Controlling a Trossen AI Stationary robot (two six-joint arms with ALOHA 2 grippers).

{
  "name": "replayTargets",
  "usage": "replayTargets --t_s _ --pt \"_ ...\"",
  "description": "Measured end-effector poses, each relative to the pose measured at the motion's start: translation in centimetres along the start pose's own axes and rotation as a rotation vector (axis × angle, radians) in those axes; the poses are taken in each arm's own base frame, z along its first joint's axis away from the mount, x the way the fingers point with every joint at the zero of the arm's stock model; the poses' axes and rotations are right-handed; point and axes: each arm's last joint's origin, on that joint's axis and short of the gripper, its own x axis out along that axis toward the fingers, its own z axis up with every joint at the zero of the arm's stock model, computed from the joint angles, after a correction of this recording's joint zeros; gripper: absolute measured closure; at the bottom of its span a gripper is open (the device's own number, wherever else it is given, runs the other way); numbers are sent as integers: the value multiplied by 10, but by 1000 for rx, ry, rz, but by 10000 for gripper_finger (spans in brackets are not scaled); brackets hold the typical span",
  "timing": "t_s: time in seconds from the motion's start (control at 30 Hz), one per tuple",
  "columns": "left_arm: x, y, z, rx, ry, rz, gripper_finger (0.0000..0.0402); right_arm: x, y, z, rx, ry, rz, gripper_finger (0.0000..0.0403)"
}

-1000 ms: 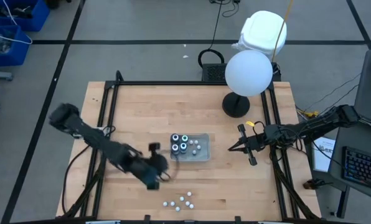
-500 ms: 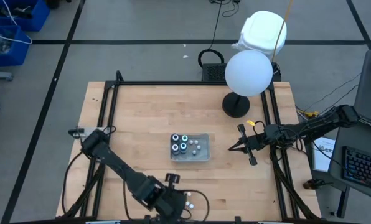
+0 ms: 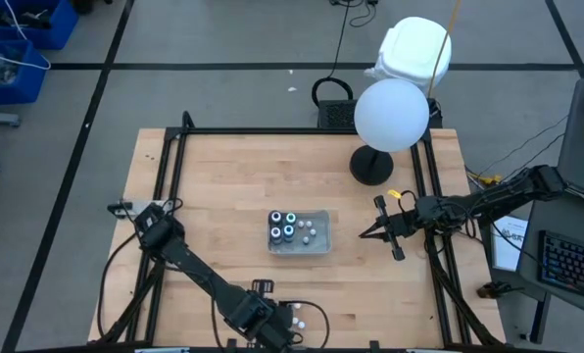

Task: Pick & Place food coloring
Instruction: Put the small blue food coloring bottle into the gray bin

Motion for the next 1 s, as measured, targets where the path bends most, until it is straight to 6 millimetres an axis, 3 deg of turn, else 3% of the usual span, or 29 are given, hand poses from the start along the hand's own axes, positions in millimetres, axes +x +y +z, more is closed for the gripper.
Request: replayTargets --t_s 0.17,0.33,0.53,1.0 --pt "0 -9 -6 -31 16 -39 219 0 0 0 0 0 0 403" --pt "-1 -19 -12 -6 -14 -16 179 0 0 0 12 1 0 403" --pt "-1 -24 -13 12 -65 17 172 0 0 0 19 1 0 403" --pt "27 -24 -12 66 -10 21 172 0 0 -1 27 12 3 403"
